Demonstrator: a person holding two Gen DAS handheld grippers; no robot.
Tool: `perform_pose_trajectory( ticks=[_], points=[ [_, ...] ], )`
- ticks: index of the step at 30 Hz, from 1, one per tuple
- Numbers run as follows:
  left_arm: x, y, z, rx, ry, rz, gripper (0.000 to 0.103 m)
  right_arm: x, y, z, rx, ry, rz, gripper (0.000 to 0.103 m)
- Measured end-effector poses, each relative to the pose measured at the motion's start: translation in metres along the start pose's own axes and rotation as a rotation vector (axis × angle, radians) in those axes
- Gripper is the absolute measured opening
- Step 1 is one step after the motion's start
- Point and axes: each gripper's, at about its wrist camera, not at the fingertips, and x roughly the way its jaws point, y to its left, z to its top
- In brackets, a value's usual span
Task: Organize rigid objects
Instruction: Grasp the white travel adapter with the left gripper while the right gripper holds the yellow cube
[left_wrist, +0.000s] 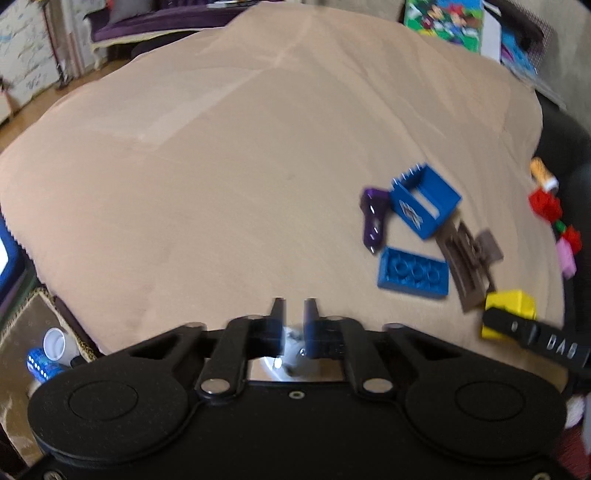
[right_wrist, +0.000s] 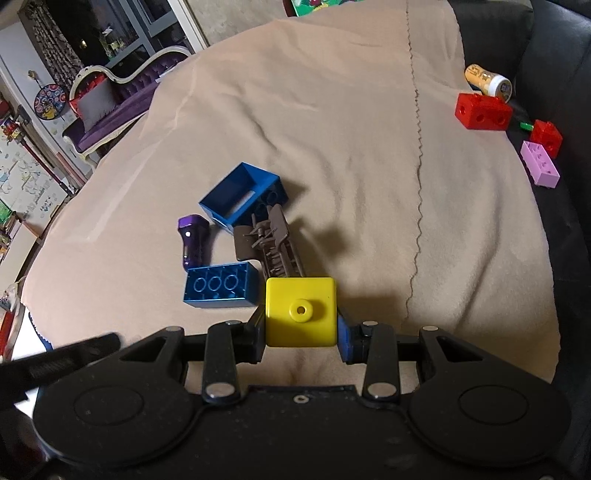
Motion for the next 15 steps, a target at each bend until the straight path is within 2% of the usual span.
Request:
perform_pose_trajectory(
  ticks=[2, 5, 8, 9, 10, 11, 12, 13, 15],
  points=[
    [-0.005, 0.01, 0.006, -0.029, -0.003, -0.002, 0.001, -0.002, 0.001, 0.0, -0.002, -0.004, 0.007, 0.036],
    [0.003, 0.013, 0.014, -0.027, -0.007, 0.032, 0.002, 0.002, 0.003, -0.002, -0.008, 0.001, 0.003, 0.036],
    [0.016, 0.016, 0.007, -0.031, 0.024, 0.028, 0.006, 0.005, 0.004, -0.003, -0.008, 0.015, 0.008, 0.036],
    [0.019, 0.017, 0.002, -0.035, 0.039, 0.016, 0.014, 0.004, 0.004, -0.003, -0.011, 0.014, 0.01, 0.036],
    [0.019, 0.019, -0.005, -0.034, 0.045, 0.006, 0.031, 0.003, 0.005, -0.003, -0.013, 0.011, 0.012, 0.036],
    [0.02, 0.018, -0.01, -0.027, 0.046, 0.001, 0.039, 0.003, 0.005, -0.003, -0.014, 0.008, 0.013, 0.036],
    [0.021, 0.016, -0.017, -0.013, 0.046, 0.008, 0.054, 0.002, 0.005, -0.003, -0.015, 0.007, 0.014, 0.036],
    [0.022, 0.014, -0.022, -0.001, 0.042, 0.017, 0.063, 0.003, 0.005, -0.003, -0.013, 0.009, 0.015, 0.036],
    [0.024, 0.009, -0.031, 0.03, 0.047, 0.028, 0.063, 0.005, 0.005, -0.003, -0.01, 0.016, 0.014, 0.036]
  ],
)
